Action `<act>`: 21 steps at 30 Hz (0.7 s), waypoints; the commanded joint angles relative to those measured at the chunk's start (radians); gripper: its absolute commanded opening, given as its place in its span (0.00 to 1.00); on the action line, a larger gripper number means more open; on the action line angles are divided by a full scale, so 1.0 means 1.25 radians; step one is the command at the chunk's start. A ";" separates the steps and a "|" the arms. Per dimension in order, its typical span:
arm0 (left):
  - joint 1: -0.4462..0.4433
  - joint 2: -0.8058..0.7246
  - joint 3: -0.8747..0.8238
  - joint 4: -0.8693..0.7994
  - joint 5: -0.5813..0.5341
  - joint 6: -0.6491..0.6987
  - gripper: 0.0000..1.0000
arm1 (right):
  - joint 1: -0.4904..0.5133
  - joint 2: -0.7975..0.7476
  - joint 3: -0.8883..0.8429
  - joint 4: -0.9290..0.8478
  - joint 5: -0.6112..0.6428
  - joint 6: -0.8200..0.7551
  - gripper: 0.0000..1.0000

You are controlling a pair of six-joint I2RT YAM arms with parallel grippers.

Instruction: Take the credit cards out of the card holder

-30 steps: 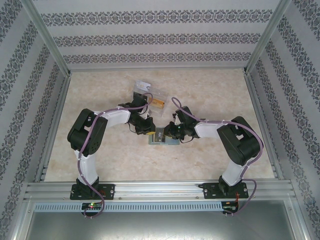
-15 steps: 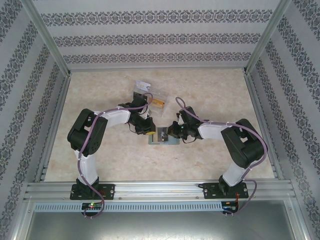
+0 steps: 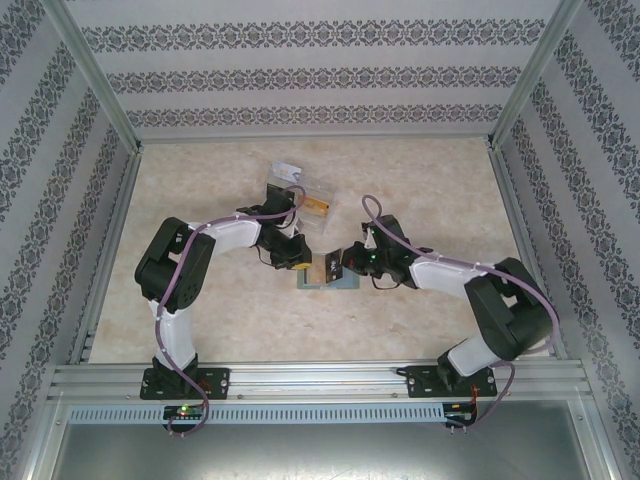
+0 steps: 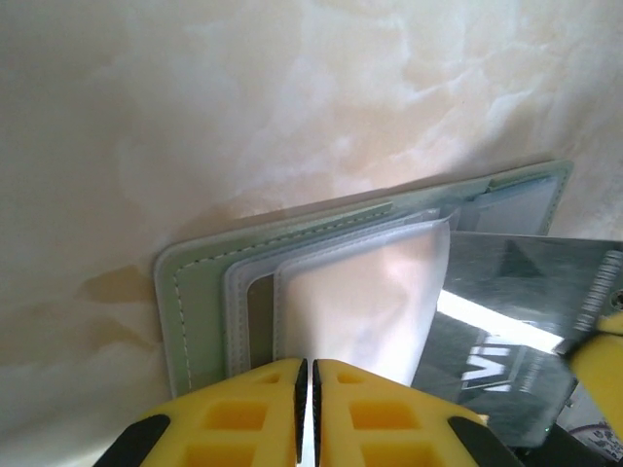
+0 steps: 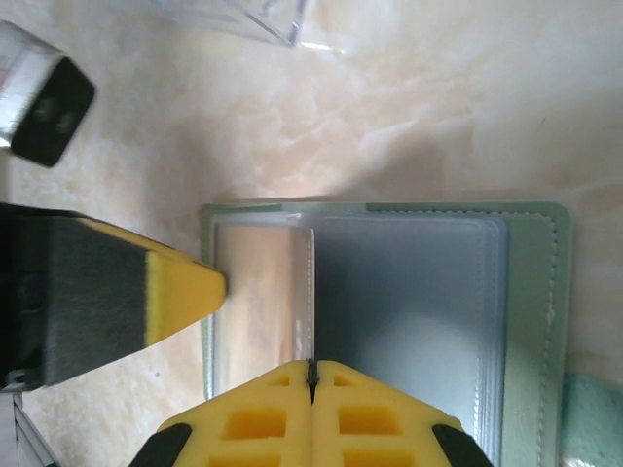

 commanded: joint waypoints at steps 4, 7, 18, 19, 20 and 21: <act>-0.007 -0.002 0.011 0.013 -0.001 -0.026 0.21 | -0.020 -0.072 -0.028 0.049 0.008 -0.039 0.00; -0.005 -0.044 -0.002 0.059 0.008 -0.050 0.32 | -0.025 -0.075 -0.029 0.070 -0.016 -0.026 0.00; 0.045 -0.203 -0.166 0.444 0.100 -0.202 0.74 | -0.047 -0.074 -0.008 0.180 -0.134 0.041 0.00; 0.052 -0.208 -0.177 0.478 0.120 -0.209 0.77 | -0.051 -0.072 -0.006 0.196 -0.147 0.053 0.00; 0.059 -0.213 -0.191 0.511 0.137 -0.218 0.79 | -0.056 -0.070 -0.002 0.209 -0.160 0.067 0.00; 0.065 -0.219 -0.203 0.538 0.150 -0.225 0.82 | -0.061 -0.065 0.001 0.228 -0.176 0.082 0.00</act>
